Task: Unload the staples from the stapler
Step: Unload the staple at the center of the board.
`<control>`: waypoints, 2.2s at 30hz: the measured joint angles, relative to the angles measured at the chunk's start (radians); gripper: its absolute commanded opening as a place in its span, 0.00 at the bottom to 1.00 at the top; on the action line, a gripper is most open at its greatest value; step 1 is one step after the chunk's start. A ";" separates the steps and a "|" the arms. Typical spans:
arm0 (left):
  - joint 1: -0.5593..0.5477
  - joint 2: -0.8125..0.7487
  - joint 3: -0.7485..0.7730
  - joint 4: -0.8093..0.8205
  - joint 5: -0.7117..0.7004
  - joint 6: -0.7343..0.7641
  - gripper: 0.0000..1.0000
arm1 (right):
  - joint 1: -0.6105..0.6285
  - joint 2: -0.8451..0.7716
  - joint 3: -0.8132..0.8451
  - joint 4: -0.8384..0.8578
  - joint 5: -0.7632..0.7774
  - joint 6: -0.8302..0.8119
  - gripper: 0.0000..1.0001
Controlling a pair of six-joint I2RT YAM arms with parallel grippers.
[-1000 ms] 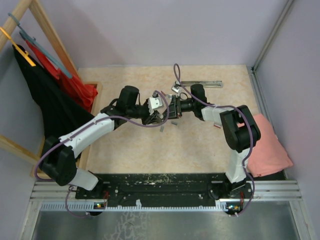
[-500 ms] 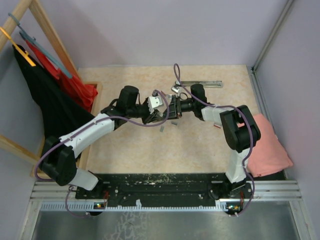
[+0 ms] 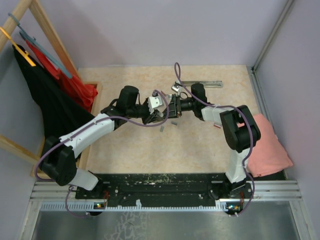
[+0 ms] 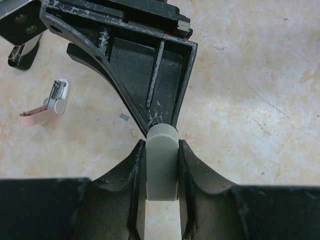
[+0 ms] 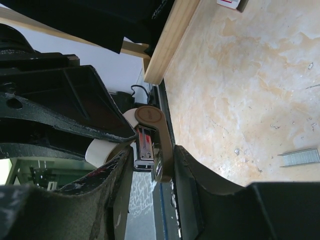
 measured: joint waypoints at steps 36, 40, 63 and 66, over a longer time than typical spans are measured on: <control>-0.001 0.169 0.255 -0.045 -0.206 -0.274 1.00 | -0.034 -0.034 0.000 -0.192 0.159 -0.141 0.26; -0.001 0.233 0.328 -0.100 -0.229 -0.352 1.00 | -0.038 -0.040 0.000 -0.222 0.183 -0.168 0.26; 0.006 0.305 0.369 -0.263 -0.268 -0.453 0.80 | -0.064 -0.068 0.000 -0.253 0.246 -0.215 0.25; 0.021 0.303 0.369 -0.269 -0.243 -0.466 0.79 | -0.064 -0.068 0.000 -0.256 0.265 -0.222 0.25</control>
